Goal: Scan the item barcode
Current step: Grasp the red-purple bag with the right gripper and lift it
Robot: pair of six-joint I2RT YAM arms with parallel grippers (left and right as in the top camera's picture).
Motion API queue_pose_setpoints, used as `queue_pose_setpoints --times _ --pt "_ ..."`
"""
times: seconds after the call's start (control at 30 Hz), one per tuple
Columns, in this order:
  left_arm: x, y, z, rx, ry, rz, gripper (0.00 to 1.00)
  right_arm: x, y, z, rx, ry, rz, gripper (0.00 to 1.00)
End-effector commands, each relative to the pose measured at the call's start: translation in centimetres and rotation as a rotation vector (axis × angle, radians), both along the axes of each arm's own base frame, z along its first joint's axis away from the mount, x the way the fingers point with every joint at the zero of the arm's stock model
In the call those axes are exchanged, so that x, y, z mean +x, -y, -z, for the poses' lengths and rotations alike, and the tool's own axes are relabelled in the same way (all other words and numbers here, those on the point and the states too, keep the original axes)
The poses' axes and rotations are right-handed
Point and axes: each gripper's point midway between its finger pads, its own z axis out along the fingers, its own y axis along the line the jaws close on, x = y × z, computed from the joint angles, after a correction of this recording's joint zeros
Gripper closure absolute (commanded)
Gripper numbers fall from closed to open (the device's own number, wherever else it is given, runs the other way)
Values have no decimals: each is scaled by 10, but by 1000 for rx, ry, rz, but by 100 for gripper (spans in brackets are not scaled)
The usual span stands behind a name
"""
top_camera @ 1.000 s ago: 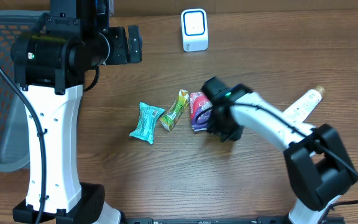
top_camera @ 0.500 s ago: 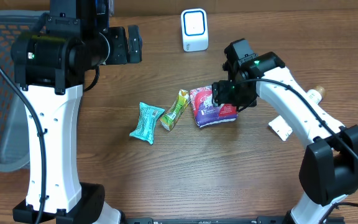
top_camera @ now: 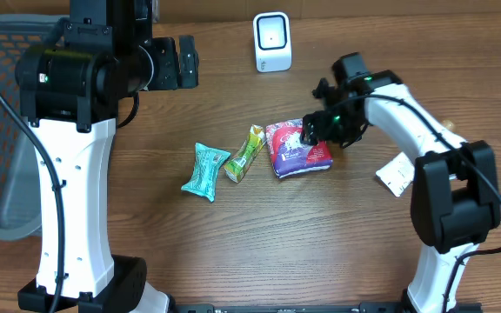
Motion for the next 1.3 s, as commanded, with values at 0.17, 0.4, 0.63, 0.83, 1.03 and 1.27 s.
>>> queue_pose_setpoints --times 0.17,0.4,0.63,0.83,1.03,1.27 --pt "2 1 4 -5 -11 -2 1 3 -15 -11 252 -55 2 33" --pt "2 1 4 -4 -11 -3 0 -18 -23 7 314 -141 32 48" --pt "2 1 4 -3 -11 -3 0 -26 -16 32 278 -168 97 51" --pt "2 1 4 -3 -11 -4 1 -28 -19 31 294 -191 122 73" --pt "2 1 4 -3 -11 -3 0 -21 -19 19 296 -189 135 90" --pt "2 1 4 -3 -11 -4 1 1 -10 -42 222 -59 137 96"
